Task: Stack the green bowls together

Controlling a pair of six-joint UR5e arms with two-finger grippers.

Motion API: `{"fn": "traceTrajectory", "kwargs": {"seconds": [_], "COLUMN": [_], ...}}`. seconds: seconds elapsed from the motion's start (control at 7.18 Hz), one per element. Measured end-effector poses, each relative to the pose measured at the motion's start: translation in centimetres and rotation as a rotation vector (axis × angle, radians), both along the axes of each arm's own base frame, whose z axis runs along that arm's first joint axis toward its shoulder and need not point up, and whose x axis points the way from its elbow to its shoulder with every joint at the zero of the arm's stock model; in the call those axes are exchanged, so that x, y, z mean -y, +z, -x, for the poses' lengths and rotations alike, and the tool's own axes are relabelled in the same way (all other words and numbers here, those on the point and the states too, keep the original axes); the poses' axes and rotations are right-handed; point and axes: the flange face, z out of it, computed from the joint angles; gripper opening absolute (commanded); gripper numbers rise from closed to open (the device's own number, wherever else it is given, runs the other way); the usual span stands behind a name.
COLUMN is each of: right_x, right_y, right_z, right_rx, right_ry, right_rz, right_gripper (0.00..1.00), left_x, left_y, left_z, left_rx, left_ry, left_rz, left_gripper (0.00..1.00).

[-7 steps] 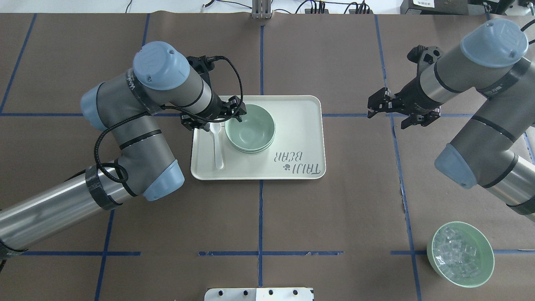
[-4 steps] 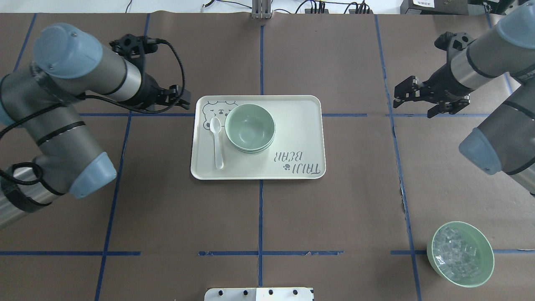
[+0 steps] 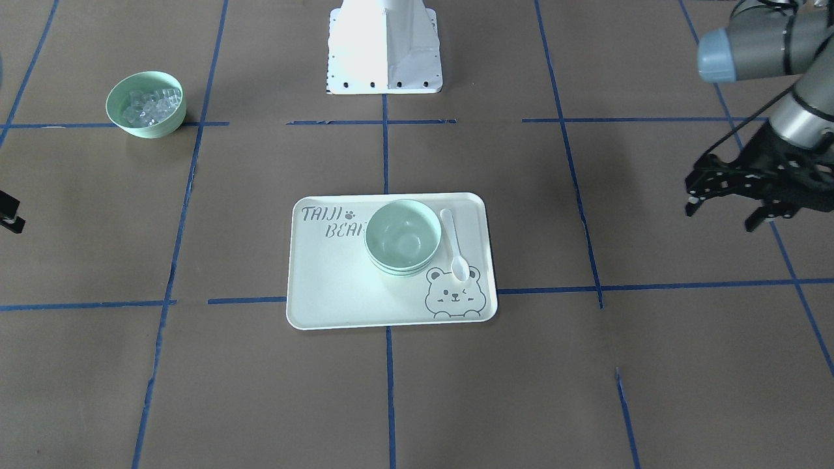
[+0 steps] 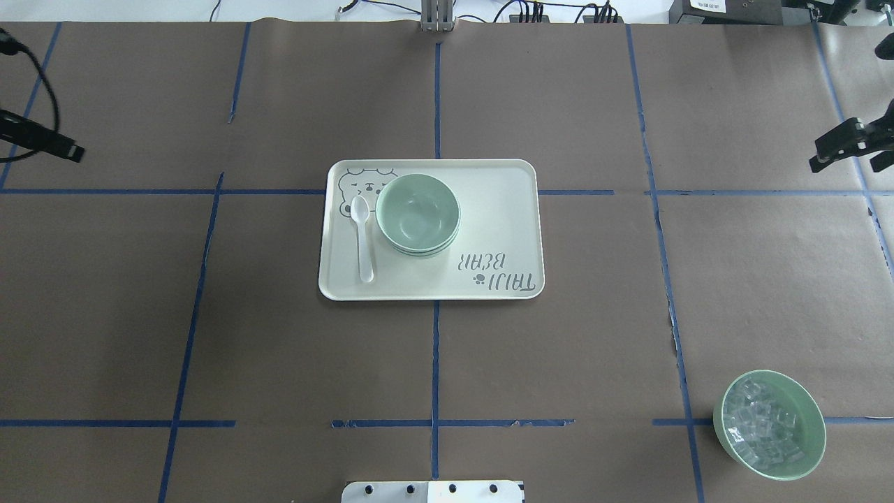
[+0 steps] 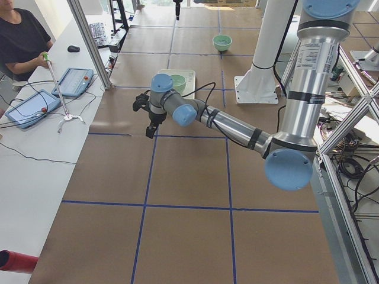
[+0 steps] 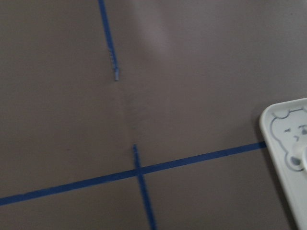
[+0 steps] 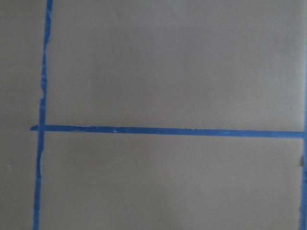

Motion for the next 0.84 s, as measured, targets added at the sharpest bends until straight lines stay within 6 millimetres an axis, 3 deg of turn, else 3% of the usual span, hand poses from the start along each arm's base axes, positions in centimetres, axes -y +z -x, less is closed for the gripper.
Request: {"fn": "traceTrajectory", "kwargs": {"seconds": [0.14, 0.28, 0.42, 0.56, 0.7, 0.84], "right_x": [-0.5, -1.5, -2.5, -3.2, -3.3, -3.3], "right_y": [2.1, 4.3, 6.5, 8.1, 9.1, 9.8], "right_z": [-3.4, -6.1, -8.1, -8.9, -9.2, -9.3], "right_rx": [-0.011, -0.005, 0.002, 0.003, 0.001, -0.001], "right_ry": [-0.027, -0.045, -0.067, -0.087, -0.100, -0.111], "right_rz": [-0.012, -0.013, -0.014, -0.014, -0.011, -0.008], "right_gripper": [1.00, 1.00, 1.00, 1.00, 1.00, 1.00], "left_x": [0.4, -0.1, -1.2, -2.0, -2.2, -2.1], "left_y": [5.3, 9.7, 12.6, 13.8, 13.7, 13.1], "left_z": [6.0, 10.8, 13.9, 16.7, 19.0, 20.1], "left_rx": [0.027, 0.037, 0.037, 0.036, 0.034, 0.035], "left_ry": [0.033, 0.040, 0.021, -0.018, -0.055, -0.072], "left_rz": [-0.013, 0.003, 0.045, 0.097, 0.168, 0.226], "left_gripper": [1.00, 1.00, 1.00, 1.00, 1.00, 1.00]}}
